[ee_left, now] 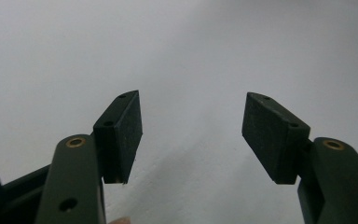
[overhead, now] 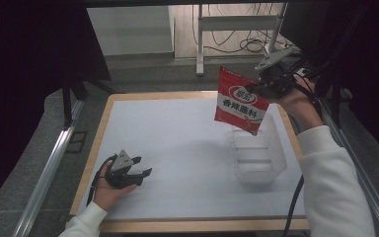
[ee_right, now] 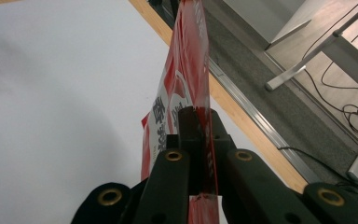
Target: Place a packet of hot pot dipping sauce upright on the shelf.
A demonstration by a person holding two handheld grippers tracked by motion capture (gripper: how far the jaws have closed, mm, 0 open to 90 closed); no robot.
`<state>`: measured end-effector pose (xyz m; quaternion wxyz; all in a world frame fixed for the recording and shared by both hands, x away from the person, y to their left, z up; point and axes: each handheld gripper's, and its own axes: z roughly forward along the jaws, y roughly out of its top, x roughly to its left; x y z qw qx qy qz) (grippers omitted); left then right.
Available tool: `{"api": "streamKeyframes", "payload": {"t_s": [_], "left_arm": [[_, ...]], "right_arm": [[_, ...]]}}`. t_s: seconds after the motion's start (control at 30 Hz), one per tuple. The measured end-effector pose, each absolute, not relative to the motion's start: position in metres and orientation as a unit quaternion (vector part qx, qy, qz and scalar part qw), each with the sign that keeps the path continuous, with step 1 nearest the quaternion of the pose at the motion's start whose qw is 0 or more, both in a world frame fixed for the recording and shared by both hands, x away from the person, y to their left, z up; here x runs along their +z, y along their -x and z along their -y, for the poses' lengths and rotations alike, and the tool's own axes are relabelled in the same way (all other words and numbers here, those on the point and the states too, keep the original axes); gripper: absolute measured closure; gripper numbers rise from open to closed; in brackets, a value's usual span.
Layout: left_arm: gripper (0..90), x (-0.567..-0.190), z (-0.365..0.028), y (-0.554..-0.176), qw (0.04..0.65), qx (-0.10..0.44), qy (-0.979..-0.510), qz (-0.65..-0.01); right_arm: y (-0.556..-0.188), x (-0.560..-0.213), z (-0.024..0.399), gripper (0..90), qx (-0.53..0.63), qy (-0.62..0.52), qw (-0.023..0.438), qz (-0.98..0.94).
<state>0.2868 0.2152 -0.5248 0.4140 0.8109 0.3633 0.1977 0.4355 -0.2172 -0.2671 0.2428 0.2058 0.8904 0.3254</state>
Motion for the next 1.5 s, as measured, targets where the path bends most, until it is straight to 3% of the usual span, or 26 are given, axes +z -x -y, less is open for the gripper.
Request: {"api": "streamKeyframes", "payload": {"t_s": [0.93,1.5], "left_arm": [[37.4,-0.527,-0.217,-0.288,0.415,0.195,-0.806,-0.374],[37.4,-0.524,-0.218,-0.287,0.421,0.191,-0.804,-0.375]], "right_arm": [[-0.459,-0.277,0.267,88.4,0.33,-0.214,0.219,-0.893],[-0.473,-0.296,0.269,88.2,0.336,-0.206,0.216,-0.893]]}}
